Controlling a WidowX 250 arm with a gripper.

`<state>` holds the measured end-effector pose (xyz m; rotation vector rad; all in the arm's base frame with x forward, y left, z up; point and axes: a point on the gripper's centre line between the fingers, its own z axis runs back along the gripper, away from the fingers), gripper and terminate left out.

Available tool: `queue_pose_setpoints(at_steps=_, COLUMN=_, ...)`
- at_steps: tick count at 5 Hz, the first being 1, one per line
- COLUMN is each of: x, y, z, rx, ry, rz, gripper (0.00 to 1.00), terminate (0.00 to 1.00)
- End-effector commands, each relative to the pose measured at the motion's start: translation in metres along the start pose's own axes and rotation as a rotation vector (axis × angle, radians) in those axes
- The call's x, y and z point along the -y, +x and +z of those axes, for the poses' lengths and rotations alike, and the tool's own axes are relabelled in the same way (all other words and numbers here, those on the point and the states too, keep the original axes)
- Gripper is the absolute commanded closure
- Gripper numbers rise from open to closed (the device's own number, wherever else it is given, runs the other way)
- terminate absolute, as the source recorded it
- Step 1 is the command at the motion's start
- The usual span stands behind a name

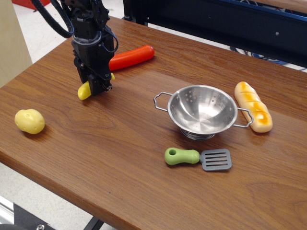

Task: Take banana out of colander

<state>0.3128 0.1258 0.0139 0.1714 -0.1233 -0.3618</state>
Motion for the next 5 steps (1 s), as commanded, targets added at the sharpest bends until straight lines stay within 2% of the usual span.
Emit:
queue_pose_setpoints(at_steps=1, x=-0.005, y=0.001, z=0.049, rx=0.041, ry=-0.007, rz=0.054, gripper=0.0, terminate=0.0)
queue_pose_setpoints(at_steps=2, x=-0.005, y=0.007, z=0.077, rx=0.087, ry=-0.036, rz=0.137, gripper=0.0, terminate=0.0)
queue_pose_setpoints(at_steps=3, x=-0.006, y=0.011, z=0.101, rx=0.107, ry=-0.078, rz=0.168, gripper=0.0, terminate=0.0)
queue_pose_setpoints(at_steps=4, x=-0.006, y=0.011, z=0.101, rx=0.107, ry=-0.078, rz=0.168, gripper=0.0, terminate=0.0)
queue_pose_setpoints(at_steps=5, x=-0.006, y=0.011, z=0.101, rx=0.107, ry=-0.078, rz=0.168, gripper=0.0, terminate=1.0)
